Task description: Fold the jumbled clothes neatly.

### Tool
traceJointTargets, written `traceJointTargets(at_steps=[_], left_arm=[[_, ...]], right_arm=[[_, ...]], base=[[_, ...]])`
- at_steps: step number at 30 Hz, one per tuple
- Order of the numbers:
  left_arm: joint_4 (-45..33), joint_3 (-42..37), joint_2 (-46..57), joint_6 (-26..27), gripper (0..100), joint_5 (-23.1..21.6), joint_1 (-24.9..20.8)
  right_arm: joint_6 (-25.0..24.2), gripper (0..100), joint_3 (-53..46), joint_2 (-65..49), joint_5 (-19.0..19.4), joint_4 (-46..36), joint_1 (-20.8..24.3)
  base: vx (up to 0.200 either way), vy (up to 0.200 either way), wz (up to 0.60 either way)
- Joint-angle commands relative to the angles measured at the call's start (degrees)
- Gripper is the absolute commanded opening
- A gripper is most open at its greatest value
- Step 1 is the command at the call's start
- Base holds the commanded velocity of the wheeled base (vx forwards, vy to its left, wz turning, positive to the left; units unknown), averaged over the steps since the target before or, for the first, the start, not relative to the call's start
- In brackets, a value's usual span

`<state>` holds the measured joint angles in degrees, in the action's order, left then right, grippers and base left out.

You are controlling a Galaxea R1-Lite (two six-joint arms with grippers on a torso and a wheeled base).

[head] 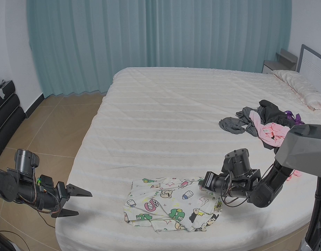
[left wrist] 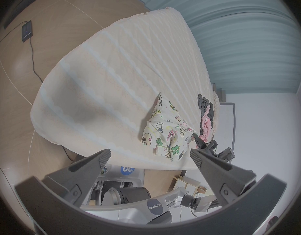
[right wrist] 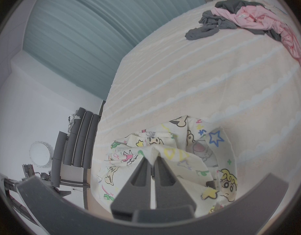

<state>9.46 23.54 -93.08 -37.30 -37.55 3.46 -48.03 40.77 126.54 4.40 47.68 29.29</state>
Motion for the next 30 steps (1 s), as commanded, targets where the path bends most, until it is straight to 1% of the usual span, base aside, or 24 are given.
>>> traceJointTargets(at_steps=[1, 4, 5, 7, 12, 19, 20, 21, 23, 24, 25, 27, 29, 30], left_arm=[[0.0, 0.0, -1.1, 0.0, 100, 0.0, -0.1], [0.0, 0.0, -1.4, 0.0, 100, 0.0, -0.1], [0.0, 0.0, -1.6, 0.0, 100, 0.0, -0.1], [0.0, 0.1, -1.7, 0.0, 100, 0.0, -0.1], [0.1, 0.1, -2.2, 0.0, 100, 0.0, -0.1], [0.0, 0.0, -2.5, 1.6, 100, 0.0, -0.1], [0.0, 0.0, -2.7, 1.9, 100, 0.0, -0.1], [0.0, 0.0, -2.7, 2.0, 100, 0.0, -0.1], [0.0, 0.0, -2.7, 2.0, 100, 0.1, -0.1], [0.0, 0.0, -2.7, 2.0, 100, 0.1, -0.1], [0.0, 0.0, -2.6, 2.0, 100, 0.1, -0.1], [0.0, 0.0, -2.6, 2.0, 100, 0.0, -0.1], [0.0, 0.0, -2.7, 2.0, 100, 0.0, -0.1], [0.0, 0.0, -2.8, 2.0, 100, 0.0, -0.1]], right_arm=[[-1.5, 0, 4.7, 1.8, 2.0, -3.2, -1.9], [-2.2, 0, 8.5, 2.7, 3.4, -7.3, -3.5], [-2.2, 100, 9.5, 2.8, 4.3, -8.9, -4.0], [-2.2, 100, 10.7, 3.5, 6.2, -11.1, -4.6], [-3.2, 100, 12.6, 4.3, 6.4, -11.8, -5.2], [-3.6, 100, 7.5, -1.6, 7.0, -11.6, -3.8], [-3.1, 100, 5.6, -3.4, 7.1, -11.6, -2.3], [-3.1, 100, 5.4, -3.5, 7.0, -11.6, -2.1], [-2.9, 100, 4.3, -3.8, 6.0, -11.6, 0.1], [-2.9, 100, 4.1, -3.9, 5.4, -11.6, 0.6], [-2.5, 100, 3.4, -3.9, 3.3, -11.4, 1.5], [-1.2, 100, 3.0, -3.9, 0.4, -11.3, 2.5], [-0.7, 100, 2.4, -3.8, -0.3, -11.3, 3.2], [0.3, 100, 0.9, -3.6, -0.6, -11.2, 4.6]], base=[[0.0, 0.0, 0.0], [0.0, 0.0, 0.0], [0.0, 0.0, 0.0], [0.0, 0.0, 0.0], [0.0, 0.0, 0.0], [0.0, 0.0, 0.0], [0.0, 0.0, 0.0], [0.0, 0.0, 0.0], [0.0, 0.0, 0.0], [0.0, 0.0, 0.0], [0.0, 0.0, 0.0], [0.0, 0.0, 0.0], [0.0, 0.0, 0.0], [0.0, 0.0, 0.0]])
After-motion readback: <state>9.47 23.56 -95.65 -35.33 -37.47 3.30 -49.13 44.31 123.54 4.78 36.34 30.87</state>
